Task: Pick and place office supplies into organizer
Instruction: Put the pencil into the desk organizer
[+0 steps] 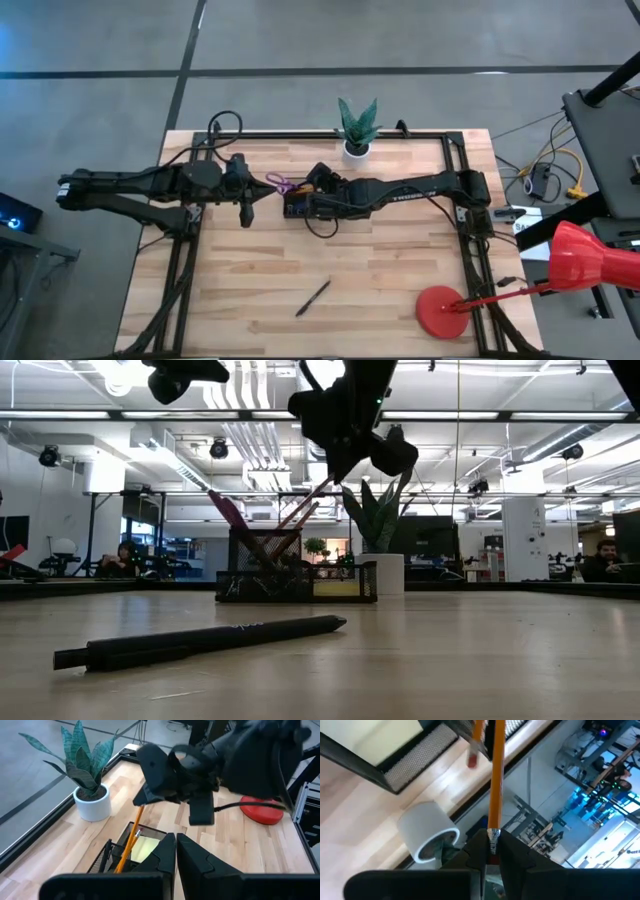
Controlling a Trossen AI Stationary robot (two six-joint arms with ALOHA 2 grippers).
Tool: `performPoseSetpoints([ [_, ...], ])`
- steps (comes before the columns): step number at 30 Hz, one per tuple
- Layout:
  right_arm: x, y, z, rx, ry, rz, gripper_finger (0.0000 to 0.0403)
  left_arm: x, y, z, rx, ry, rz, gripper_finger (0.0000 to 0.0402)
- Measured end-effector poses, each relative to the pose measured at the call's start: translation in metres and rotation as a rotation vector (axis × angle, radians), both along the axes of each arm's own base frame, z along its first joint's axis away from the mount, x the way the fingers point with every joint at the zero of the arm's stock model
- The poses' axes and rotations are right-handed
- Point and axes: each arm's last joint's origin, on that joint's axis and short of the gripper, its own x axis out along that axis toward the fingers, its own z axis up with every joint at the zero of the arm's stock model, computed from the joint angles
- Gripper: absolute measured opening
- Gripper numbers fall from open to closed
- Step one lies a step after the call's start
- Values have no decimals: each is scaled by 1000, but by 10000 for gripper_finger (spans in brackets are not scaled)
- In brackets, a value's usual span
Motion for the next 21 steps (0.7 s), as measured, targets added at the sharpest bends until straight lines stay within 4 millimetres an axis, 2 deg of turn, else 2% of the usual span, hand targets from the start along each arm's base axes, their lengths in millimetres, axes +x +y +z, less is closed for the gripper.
performPoseSetpoints([
  [10,28,3,-24,10,-33,13,29,1,0,1,-2,-14,-2,0],
  [13,38,3,-24,21,-59,9,29,1,0,1,-2,-16,-3,0],
  [21,49,4,1,82,-241,-64,30,0,0,3,-2,-26,-4,0],
])
